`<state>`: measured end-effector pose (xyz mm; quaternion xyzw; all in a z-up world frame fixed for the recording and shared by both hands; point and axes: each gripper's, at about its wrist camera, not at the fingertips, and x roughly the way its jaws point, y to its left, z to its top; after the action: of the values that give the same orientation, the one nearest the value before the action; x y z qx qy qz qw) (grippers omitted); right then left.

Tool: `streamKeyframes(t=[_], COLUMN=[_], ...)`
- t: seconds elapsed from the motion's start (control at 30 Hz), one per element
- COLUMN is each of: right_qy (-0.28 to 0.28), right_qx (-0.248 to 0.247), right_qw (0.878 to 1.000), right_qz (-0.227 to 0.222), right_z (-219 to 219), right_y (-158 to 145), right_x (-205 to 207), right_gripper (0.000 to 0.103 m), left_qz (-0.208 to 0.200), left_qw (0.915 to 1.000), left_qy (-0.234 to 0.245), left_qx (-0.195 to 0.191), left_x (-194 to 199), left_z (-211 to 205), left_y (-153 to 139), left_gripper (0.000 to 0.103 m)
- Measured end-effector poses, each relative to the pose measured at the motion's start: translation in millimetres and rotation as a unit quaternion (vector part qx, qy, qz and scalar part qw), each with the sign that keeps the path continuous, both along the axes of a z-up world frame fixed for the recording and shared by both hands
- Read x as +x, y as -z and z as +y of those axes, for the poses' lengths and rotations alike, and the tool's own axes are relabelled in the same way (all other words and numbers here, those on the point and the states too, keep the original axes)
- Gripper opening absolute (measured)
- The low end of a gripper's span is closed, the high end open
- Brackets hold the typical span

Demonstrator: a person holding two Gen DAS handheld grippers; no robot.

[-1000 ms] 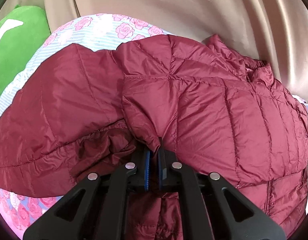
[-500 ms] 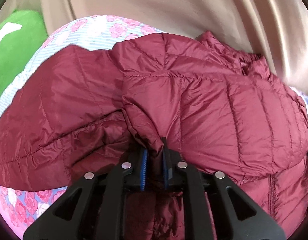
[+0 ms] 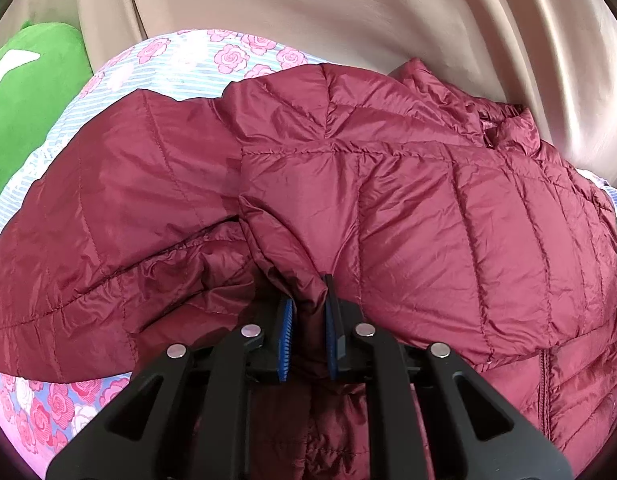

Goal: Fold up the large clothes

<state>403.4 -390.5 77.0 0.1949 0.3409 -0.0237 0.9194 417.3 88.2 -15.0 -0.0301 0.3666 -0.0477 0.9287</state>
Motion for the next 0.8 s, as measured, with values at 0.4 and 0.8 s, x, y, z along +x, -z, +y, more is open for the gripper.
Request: streamKeyframes(t=[0.4,0.8], right_qy=[0.034,-0.022], right_qx=[-0.061,-0.143], right_qw=[0.996,0.989], right_qz=[0.056,0.018], right_z=[10,64], right_y=[30,27], right_x=[86,-2], right_gripper=[0.0,0.0], left_qz=[-0.002,0.0], left_qw=[0.9995,0.9995], left_qy=[0.019,0.019], left_qx=[0.026,0.026], left_x=[1,3], left_z=[-20,-19], left_y=[-1,0], left_gripper=[0.028,0.029])
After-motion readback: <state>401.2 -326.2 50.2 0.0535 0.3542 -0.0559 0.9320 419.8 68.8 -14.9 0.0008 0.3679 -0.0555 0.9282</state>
